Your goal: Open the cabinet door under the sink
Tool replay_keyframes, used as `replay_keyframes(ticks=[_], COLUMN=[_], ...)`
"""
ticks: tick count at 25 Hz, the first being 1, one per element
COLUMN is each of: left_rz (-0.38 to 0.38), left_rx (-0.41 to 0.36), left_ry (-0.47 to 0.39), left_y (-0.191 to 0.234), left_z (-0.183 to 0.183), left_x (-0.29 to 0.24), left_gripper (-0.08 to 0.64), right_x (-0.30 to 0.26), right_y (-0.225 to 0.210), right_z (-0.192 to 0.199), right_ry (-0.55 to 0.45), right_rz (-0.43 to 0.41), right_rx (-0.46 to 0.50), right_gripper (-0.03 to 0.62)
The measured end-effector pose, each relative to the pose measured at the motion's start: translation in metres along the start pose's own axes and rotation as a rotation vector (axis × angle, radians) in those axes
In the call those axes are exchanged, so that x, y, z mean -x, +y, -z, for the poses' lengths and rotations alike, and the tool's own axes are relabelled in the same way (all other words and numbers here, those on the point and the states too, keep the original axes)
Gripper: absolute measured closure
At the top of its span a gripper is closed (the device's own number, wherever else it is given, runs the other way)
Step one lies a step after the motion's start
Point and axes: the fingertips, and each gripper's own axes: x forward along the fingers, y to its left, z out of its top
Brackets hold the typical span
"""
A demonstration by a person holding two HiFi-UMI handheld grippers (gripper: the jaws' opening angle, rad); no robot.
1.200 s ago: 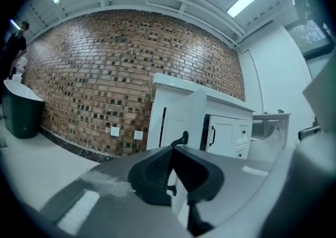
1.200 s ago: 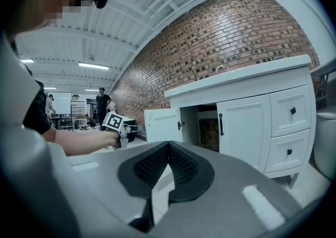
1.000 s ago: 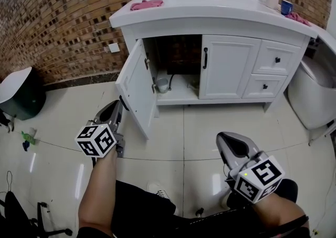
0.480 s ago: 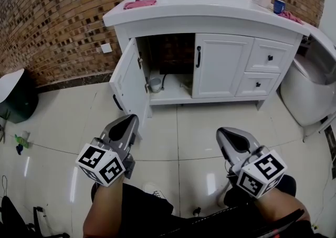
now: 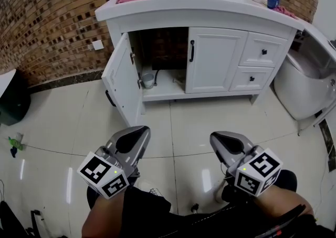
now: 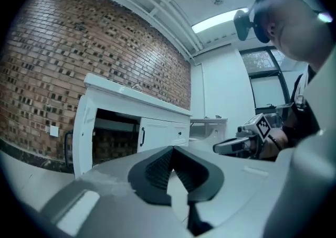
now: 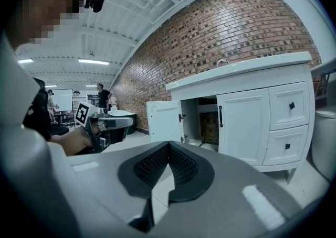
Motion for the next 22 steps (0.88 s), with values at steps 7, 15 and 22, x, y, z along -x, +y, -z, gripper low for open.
replay_keyframes(ticks=[7,15,22], left_rz=[-0.004,0.037,0.027], left_rx=[-0.014,-0.019,-0.011], left_ry=[0.046,0.032,0.045], left_y=[-0.002,-0.016,-0.015], left_z=[0.014,0.012,0.016], left_x=[-0.002,-0.007,-0.009], left_gripper=[0.557,0.555,0.555], right_x=[0.003,0.007,0.009], right_y=[0.010,0.005,0.003], right_z=[-0.002,0.013,0.014], right_ry=[-0.003,0.033,0.035], right_rz=[-0.004,0.021,0.027], right_rx=[-0.014,-0.043,-0.032], right_gripper=[0.584,0.584,0.584])
